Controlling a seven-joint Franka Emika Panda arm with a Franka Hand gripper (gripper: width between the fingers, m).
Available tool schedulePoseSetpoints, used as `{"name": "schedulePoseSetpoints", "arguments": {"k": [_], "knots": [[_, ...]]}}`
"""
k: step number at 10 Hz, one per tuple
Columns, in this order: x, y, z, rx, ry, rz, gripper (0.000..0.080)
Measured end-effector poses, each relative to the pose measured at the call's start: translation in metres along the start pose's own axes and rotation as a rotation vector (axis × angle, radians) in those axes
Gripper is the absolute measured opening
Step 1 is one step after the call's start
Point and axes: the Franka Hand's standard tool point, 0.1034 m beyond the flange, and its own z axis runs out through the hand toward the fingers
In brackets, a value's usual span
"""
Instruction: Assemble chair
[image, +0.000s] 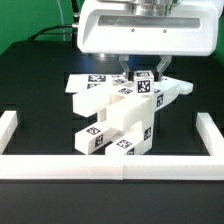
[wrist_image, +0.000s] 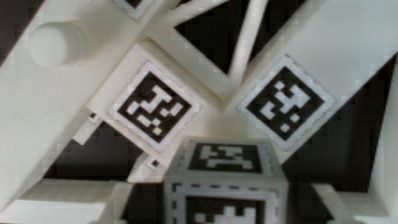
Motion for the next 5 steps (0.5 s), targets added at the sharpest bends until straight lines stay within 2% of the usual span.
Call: {"name": "schedulePoseSetpoints", "arguments": {"k": [5], "knots": [[-0.0002,0.0020,0.0004,0.000,-0.004,0.463,0.0284]]}}
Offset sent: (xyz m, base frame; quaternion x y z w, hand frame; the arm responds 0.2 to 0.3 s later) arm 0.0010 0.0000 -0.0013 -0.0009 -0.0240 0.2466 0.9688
